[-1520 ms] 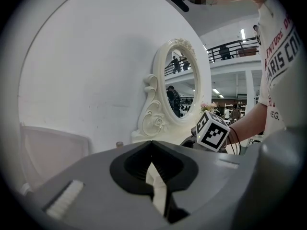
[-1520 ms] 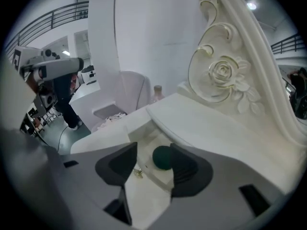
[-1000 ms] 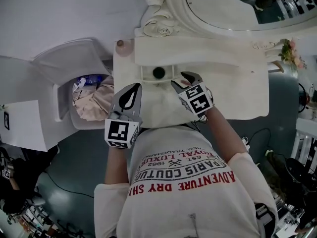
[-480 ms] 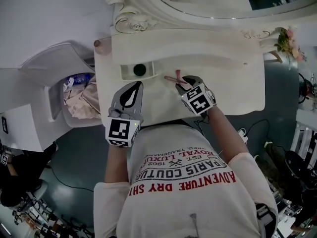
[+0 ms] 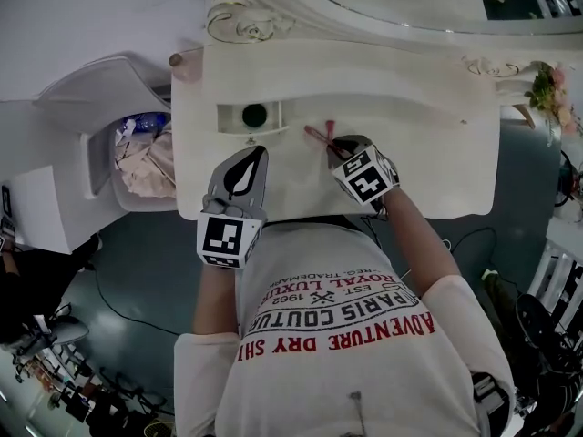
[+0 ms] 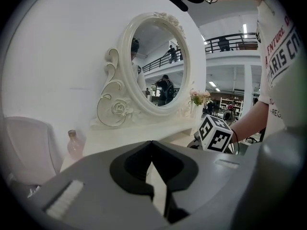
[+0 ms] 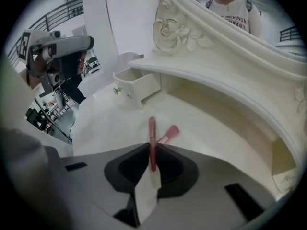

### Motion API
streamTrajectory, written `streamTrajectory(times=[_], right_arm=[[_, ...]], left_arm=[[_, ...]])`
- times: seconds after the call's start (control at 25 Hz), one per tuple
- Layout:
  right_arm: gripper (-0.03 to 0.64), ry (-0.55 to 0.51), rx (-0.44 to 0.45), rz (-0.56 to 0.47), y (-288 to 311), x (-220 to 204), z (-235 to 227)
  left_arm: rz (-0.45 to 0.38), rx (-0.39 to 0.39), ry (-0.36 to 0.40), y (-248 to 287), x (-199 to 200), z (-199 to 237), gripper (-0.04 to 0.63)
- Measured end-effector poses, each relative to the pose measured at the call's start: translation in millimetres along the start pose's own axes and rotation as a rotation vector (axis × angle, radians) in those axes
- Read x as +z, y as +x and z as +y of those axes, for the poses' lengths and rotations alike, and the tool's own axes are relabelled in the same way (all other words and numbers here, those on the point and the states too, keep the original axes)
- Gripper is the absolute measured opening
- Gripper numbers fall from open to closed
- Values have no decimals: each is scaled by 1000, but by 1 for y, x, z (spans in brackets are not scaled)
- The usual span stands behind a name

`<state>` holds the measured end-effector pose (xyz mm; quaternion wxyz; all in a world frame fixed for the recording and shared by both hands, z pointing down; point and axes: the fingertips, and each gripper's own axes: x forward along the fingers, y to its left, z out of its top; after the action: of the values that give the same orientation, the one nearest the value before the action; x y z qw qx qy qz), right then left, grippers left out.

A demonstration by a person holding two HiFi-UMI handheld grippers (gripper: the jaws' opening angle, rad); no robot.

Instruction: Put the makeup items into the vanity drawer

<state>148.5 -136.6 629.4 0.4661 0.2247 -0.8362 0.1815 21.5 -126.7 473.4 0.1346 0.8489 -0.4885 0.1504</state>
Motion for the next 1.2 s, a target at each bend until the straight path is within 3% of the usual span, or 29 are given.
streamTrajectory(times=[0.32,0.64,1.04,1.2], right_arm=[[46,-22,18,-37,-13,4,2],[46,-3,-6,-134,-47,42,-2],[46,-61,-15,-200,-43,120,42],[46,-98,3,-183,-24,147,62]], left_arm=[[-20,40,2,-8,8,-12,9],[-53,4,63,-19,23,-13,9],[-96,-46,103,-51,38,25,9],[-120,-37,83,-68,41,51,9]])
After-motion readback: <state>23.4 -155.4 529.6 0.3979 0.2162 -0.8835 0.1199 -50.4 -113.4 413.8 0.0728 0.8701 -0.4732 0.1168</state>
